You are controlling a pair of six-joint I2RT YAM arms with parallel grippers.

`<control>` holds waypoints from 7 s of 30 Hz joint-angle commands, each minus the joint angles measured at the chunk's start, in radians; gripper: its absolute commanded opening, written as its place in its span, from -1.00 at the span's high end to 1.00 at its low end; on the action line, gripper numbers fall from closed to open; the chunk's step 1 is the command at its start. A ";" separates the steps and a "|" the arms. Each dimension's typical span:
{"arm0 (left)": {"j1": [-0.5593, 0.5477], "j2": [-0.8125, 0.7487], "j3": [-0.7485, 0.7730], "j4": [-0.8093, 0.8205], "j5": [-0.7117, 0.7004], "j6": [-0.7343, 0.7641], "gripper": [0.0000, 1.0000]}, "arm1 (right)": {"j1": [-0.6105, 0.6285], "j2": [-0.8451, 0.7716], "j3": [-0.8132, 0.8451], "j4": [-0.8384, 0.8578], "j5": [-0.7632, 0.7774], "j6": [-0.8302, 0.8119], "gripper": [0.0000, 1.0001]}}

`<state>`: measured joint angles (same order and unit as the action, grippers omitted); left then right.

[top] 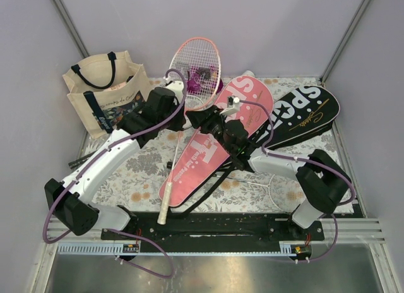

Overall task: Pack up the badminton gear
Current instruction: Pick up the racket from the center of the board, then place the racket in the racket bag.

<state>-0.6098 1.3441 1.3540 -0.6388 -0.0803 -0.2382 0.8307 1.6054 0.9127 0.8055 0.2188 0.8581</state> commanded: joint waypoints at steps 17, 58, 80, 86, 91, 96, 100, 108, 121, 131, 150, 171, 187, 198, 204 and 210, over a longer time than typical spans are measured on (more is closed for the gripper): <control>-0.025 -0.045 0.031 0.024 0.131 -0.118 1.00 | 0.025 0.082 0.028 0.224 0.013 -0.041 -0.12; -0.131 -0.247 -0.197 0.112 0.015 0.231 -0.43 | -0.557 -0.524 -0.201 -0.638 -0.548 0.104 1.00; -0.622 0.139 -0.444 0.407 -0.430 0.257 -0.28 | -0.716 -0.832 -0.497 -0.726 -0.681 0.076 1.00; -0.624 0.220 -0.466 0.458 -0.481 0.289 -0.11 | -0.720 -0.894 -0.521 -0.744 -0.668 0.090 1.00; -0.624 0.254 -0.467 0.467 -0.473 0.296 0.00 | -0.723 -0.897 -0.520 -0.747 -0.667 0.093 1.00; -0.624 0.256 -0.486 0.487 -0.444 0.290 0.26 | -0.723 -0.900 -0.518 -0.747 -0.667 0.098 1.00; -0.624 0.254 -0.497 0.498 -0.411 0.278 0.31 | -0.723 -0.907 -0.520 -0.749 -0.661 0.102 1.00; -0.624 0.274 -0.498 0.496 -0.434 0.286 0.41 | -0.723 -0.929 -0.525 -0.756 -0.658 0.110 1.00; -0.620 0.175 -0.461 0.453 -0.443 0.251 1.00 | -0.722 -0.975 -0.554 -0.845 -0.641 0.128 1.00; -0.596 0.110 -0.337 0.314 -0.449 0.162 1.00 | -0.722 -1.075 -0.574 -1.031 -0.455 0.127 1.00; -0.588 0.064 -0.296 0.286 -0.432 0.132 1.00 | -0.723 -0.873 -0.742 -0.556 -0.610 0.305 1.00; -0.588 -0.008 -0.329 0.324 -0.366 0.105 1.00 | -0.722 -0.731 -0.762 -0.204 -0.762 0.421 1.00; -0.588 -0.059 -0.394 0.404 -0.210 0.155 1.00 | -0.605 -0.248 -0.632 0.323 -0.865 0.510 1.00; -0.587 -0.118 -0.412 0.418 -0.144 0.080 1.00 | -0.513 0.059 -0.420 0.489 -0.691 0.443 1.00; -0.587 -0.143 -0.444 0.450 -0.102 0.033 1.00 | -0.492 0.185 -0.308 0.463 -0.638 0.398 1.00; -0.587 -0.155 -0.464 0.461 -0.081 0.011 1.00 | -0.479 0.228 -0.222 0.387 -0.604 0.319 1.00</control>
<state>-1.1965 1.2301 0.8970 -0.2596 -0.2073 -0.1921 0.3359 1.8339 0.6136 1.1519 -0.4431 1.2526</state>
